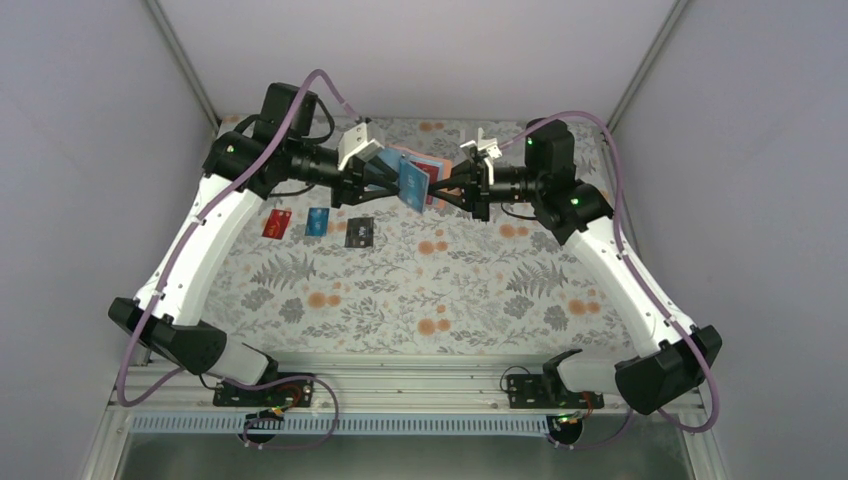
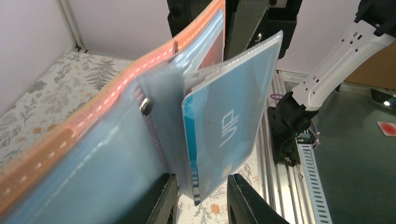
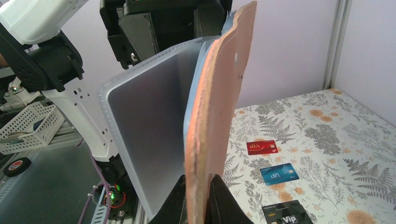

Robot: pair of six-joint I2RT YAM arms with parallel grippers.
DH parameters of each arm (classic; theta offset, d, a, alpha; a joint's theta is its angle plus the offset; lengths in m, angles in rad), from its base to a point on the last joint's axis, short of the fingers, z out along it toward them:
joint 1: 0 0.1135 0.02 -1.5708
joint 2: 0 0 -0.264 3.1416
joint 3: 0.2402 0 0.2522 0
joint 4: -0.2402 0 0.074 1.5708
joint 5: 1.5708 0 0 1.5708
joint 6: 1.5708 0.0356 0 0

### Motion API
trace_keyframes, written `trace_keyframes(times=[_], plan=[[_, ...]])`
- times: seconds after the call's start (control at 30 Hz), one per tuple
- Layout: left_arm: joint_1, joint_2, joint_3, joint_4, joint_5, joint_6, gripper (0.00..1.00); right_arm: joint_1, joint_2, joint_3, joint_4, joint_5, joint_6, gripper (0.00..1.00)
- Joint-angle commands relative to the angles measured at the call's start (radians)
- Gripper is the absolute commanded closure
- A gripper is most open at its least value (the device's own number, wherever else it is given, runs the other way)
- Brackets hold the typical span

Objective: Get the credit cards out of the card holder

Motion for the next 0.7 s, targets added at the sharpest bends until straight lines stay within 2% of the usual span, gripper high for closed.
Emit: trace_keyframes(times=[0.0,0.17,0.27,0.3,0.4,0.57,0.67], plan=[[-0.009,0.020,0.020,0.065,0.007,-0.035,0.72,-0.004,0.004,0.033,-0.007,-0.027,-0.013,0.96],[-0.014,0.035,0.061,0.059,-0.021,-0.034,0.71,-0.004,0.004,0.029,-0.007,-0.040,-0.016,0.96],[-0.019,0.026,0.062,0.076,0.027,-0.035,0.72,-0.004,0.005,0.027,-0.008,-0.040,-0.021,0.96],[-0.025,0.025,0.064,0.076,0.039,-0.034,0.76,-0.003,0.006,0.026,-0.008,-0.039,-0.021,0.96],[-0.036,0.021,0.081,0.036,0.076,0.006,0.97,-0.004,0.004,0.026,-0.009,-0.044,-0.025,0.96],[-0.035,-0.014,0.108,-0.039,0.089,0.072,0.98,-0.004,-0.010,0.016,-0.011,-0.047,-0.034,0.96],[-0.033,-0.017,0.094,-0.040,0.114,0.062,0.98,-0.004,-0.007,0.016,-0.013,-0.056,-0.036,0.96]])
